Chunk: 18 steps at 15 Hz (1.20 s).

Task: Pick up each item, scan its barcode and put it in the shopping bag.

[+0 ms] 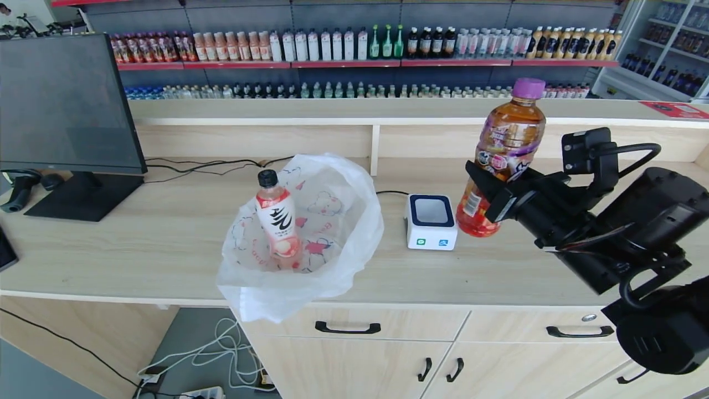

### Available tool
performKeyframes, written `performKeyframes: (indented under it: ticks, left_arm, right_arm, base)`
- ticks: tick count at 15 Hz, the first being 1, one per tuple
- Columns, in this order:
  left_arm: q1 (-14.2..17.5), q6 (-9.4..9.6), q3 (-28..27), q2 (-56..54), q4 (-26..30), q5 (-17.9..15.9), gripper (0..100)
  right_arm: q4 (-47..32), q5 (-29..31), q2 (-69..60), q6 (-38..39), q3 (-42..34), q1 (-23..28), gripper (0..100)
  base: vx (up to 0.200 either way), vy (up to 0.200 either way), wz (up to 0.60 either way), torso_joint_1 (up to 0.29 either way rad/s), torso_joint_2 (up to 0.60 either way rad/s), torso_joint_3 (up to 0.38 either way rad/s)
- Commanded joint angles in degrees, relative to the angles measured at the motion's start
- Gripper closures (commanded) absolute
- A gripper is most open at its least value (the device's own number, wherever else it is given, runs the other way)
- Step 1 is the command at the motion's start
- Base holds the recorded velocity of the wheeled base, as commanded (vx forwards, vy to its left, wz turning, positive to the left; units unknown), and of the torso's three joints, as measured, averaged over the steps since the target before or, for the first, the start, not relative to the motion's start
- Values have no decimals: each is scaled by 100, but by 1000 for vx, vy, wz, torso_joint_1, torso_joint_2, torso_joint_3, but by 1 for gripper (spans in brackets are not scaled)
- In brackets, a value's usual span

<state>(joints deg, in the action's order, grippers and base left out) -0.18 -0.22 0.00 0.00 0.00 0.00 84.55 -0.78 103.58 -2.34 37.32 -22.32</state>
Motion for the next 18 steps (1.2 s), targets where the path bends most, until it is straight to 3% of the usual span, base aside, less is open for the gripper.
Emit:
performKeyframes:
  ticks: [1,5,13,18]
  left_arm:
    - [1,-4,0,0,0,0,0]
    - [1,-4,0,0,0,0,0]
    - [1,-13,0,0,0,0,0]
    - [1,-4,0,0,0,0,0]
  right_arm:
    - [-9,-203,417,-3,276,-35,100]
    - [255,-695,962,-364,971,0,100]
    - [228,-1627,1507,-2034,1823,219,100]
    - [334,-1812,1806,-2701,2140,369,100]
  base:
    - [0,0,0,0,0,0]
    - [0,0,0,0,0,0]
    - [0,0,0,0,0,0]
    - [0,0,0,0,0,0]
